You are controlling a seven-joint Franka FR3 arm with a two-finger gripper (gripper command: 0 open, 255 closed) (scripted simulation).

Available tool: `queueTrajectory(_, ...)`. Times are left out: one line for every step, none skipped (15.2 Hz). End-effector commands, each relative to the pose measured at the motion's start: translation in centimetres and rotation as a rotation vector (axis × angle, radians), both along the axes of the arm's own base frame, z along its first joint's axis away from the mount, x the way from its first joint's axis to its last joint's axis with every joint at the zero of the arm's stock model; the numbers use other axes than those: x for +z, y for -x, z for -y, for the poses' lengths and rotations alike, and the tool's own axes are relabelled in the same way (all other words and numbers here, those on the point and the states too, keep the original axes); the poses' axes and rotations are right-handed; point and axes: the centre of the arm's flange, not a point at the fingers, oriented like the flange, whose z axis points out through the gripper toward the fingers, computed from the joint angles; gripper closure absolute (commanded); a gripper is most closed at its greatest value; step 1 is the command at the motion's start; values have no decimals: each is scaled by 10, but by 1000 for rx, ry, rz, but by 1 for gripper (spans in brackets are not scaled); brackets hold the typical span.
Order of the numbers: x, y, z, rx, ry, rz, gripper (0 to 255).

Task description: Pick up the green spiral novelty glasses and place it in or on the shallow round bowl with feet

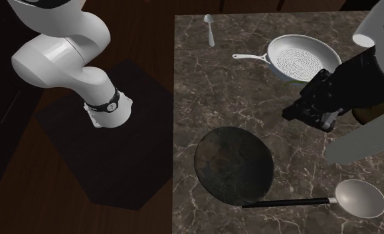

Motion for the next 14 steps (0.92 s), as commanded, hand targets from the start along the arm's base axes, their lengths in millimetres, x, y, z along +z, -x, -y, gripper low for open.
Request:
queueTrajectory(-2,5,24,0,0,0,255)
queueTrajectory(-2,7,37,0,0,0,255)
queueTrajectory(-2,9,50,0,0,0,255)
queueTrajectory(-2,11,63,0,0,0,255)
queueTrajectory(-2,13,76,0,0,0,255)
queueTrajectory(-2,15,89,0,0,0,255)
queueTrajectory(-2,17,102,0,0,0,255)
queueTrajectory(-2,19,115,0,0,0,255)
queueTrajectory(-2,21,128,0,0,0,255)
queueTrajectory(-2,23,141,0,0,0,255)
queueTrajectory(-2,25,154,0,0,0,255)
queueTrajectory(-2,27,168,0,0,0,255)
queueTrajectory(-3,29,181,0,0,0,255)
queueTrajectory(-3,29,187,0,0,0,255)
